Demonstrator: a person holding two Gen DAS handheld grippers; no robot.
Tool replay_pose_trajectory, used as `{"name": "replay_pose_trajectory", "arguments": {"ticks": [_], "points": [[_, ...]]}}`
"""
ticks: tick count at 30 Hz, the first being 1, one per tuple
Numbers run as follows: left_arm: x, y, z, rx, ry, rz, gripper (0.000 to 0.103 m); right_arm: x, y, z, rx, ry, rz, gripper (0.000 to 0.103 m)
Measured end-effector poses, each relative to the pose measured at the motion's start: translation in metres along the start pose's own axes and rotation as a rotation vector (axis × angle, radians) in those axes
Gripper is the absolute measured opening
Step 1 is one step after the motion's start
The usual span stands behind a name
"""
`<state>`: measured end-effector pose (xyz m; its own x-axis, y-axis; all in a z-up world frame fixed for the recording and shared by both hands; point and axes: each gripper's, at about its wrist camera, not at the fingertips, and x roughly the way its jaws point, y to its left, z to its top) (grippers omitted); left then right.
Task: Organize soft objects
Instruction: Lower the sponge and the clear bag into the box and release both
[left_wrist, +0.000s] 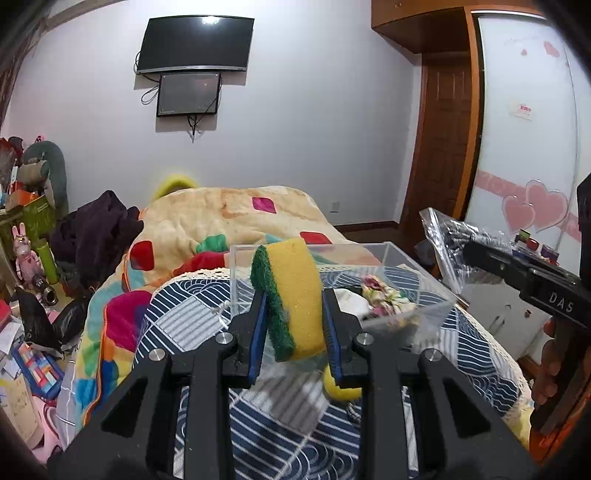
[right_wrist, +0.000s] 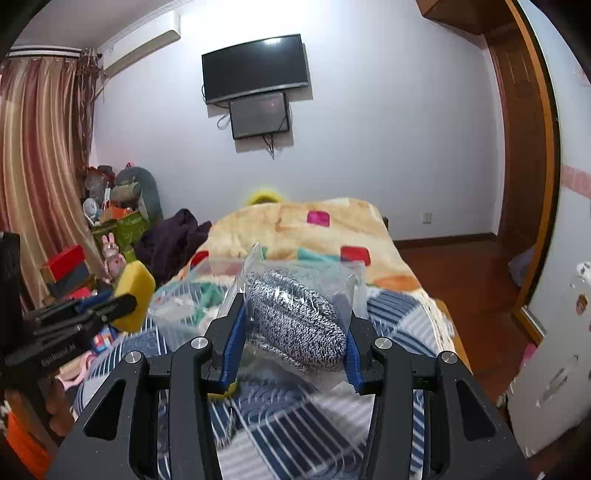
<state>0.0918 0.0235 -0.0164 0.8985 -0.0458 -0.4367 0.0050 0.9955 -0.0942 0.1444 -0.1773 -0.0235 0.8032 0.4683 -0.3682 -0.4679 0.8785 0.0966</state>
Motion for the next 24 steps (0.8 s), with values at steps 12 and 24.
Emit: {"name": "replay_pose_trajectory", "arguments": {"ticks": [12, 24], "points": [[0.054, 0.011, 0.0, -0.012, 0.073, 0.058, 0.028, 0.062, 0.01, -0.007, 0.01, 0.121, 0.039, 0.042], [0.076, 0.008, -0.008, 0.003, 0.132, 0.075, 0.029, 0.09, 0.02, -0.022, -0.056, 0.22, 0.05, 0.044]]}}
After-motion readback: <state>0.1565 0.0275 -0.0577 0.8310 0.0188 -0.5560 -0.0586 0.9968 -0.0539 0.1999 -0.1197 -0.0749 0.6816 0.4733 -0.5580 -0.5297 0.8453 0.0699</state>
